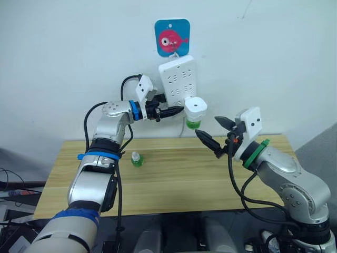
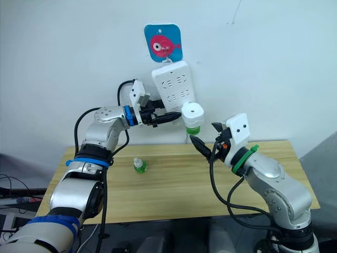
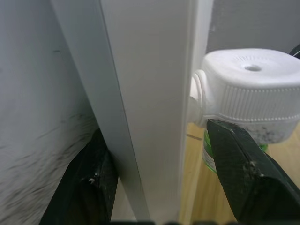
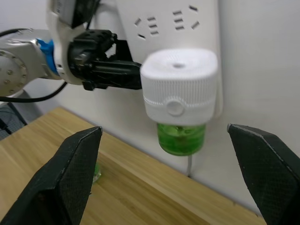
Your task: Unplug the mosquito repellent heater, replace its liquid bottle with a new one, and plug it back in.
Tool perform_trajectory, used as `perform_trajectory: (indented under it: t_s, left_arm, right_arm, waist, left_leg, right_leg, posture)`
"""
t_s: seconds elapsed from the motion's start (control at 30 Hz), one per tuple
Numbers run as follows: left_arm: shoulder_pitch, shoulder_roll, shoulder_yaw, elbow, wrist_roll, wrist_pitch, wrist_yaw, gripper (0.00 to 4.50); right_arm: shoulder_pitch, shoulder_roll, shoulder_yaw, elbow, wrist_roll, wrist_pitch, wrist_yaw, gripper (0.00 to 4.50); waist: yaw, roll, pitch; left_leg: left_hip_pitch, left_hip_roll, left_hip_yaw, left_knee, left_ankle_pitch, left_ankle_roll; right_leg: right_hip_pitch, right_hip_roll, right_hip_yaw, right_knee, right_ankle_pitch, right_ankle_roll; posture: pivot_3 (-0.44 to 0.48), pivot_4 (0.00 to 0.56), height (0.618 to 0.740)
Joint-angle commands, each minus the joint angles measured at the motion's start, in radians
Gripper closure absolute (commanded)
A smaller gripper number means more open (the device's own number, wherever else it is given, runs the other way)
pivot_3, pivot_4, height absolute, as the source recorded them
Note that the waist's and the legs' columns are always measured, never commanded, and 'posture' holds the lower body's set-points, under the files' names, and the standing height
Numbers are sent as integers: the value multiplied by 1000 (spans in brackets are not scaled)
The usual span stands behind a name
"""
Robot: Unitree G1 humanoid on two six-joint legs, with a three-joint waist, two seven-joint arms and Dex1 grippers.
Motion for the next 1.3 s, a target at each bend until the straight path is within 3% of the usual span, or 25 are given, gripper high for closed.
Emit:
perform_trajectory:
  t_s: [0.03,0.1,0.37,0.8,0.87,1.0,1.3]
  left_arm:
    - [-29,-2,7,-8,-3,-5,-31,2671]
    - [-32,-2,13,-2,-6,1,-29,3124]
    - [-36,-12,14,23,20,-24,-7,3128]
    - [-43,-19,21,36,32,-37,6,3128]
    - [-42,-19,22,39,34,-41,7,3128]
    - [-44,-18,26,45,38,-44,11,3128]
    - [-61,-17,41,100,56,-77,55,3128]
  right_arm:
    - [-5,26,17,-11,-58,-25,-51,0]
    - [-12,32,35,1,-94,-32,-65,0]
    - [-93,155,121,65,-203,-42,-150,0]
    - [-213,260,167,233,-343,-147,-145,0]
    - [-215,264,163,240,-350,-154,-141,388]
    - [-209,268,157,237,-358,-157,-126,1579]
    - [-138,218,129,67,-335,-62,-110,1570]
  waist:
    - [0,0,0]
    - [0,0,0]
    - [-7,1,0]
    - [-7,1,0]
    - [-7,1,0]
    - [-7,1,0]
    - [-2,1,0]
  left_leg:
    - [0,0,0,0,0,0]
    - [0,0,0,0,0,0]
    - [0,-1,-1,0,0,0]
    - [0,-2,-3,1,0,0]
    - [0,-2,-3,1,0,0]
    - [0,-2,-3,1,0,0]
    - [-1,-3,-6,1,0,0]
  right_leg:
    - [0,0,0,0,0,0]
    - [0,0,0,0,0,0]
    - [0,1,0,0,0,0]
    - [1,1,0,0,0,0]
    - [1,0,0,1,0,0]
    - [1,1,0,1,0,0]
    - [1,0,-1,0,0,1]
  posture:
    - [-132,188,740]
    - [-133,191,740]
    - [-136,194,740]
    - [-124,190,740]
    - [-124,188,740]
    - [-124,190,740]
    - [-126,191,740]
